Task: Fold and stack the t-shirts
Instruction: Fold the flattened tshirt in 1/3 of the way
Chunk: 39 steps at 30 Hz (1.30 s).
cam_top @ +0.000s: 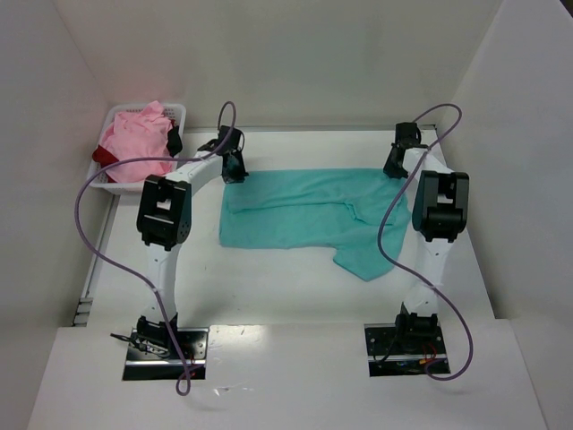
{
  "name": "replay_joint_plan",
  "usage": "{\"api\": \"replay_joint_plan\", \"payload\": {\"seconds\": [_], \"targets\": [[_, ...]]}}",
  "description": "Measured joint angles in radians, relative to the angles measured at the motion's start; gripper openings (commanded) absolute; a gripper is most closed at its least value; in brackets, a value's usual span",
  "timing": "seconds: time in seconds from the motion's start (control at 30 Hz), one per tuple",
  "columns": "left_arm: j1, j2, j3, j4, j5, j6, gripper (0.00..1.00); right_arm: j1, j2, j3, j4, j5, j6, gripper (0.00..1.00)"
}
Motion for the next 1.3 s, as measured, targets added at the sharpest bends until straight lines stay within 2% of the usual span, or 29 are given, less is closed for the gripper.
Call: {"api": "replay_joint_plan", "payload": {"seconds": [0.13, 0.4, 0.8, 0.9, 1.03, 1.23, 1.3], "targets": [[0.002, 0.026, 0.006, -0.016, -0.022, -0.017, 0.03, 0.000, 0.017, 0.026, -0.001, 0.006, 0.000, 0.10], [0.003, 0.093, 0.122, -0.056, -0.047, -0.017, 0.03, 0.000, 0.074, 0.115, -0.024, 0.032, -0.002, 0.10], [0.011, 0.254, 0.401, -0.138, -0.052, -0.014, 0.04, 0.000, 0.266, 0.438, -0.093, 0.048, -0.016, 0.10], [0.015, 0.316, 0.512, -0.169, -0.057, -0.010, 0.06, 0.000, 0.317, 0.529, -0.119, 0.046, -0.023, 0.10], [0.021, 0.416, 0.695, -0.233, -0.061, -0.006, 0.06, 0.000, 0.335, 0.564, -0.132, 0.046, -0.023, 0.10], [0.037, 0.649, 1.151, -0.401, -0.068, 0.012, 0.06, 0.000, 0.339, 0.573, -0.143, 0.042, -0.024, 0.10], [0.038, 0.695, 1.242, -0.446, -0.068, 0.012, 0.06, 0.000, 0.339, 0.572, -0.142, 0.039, -0.023, 0.10]]}}
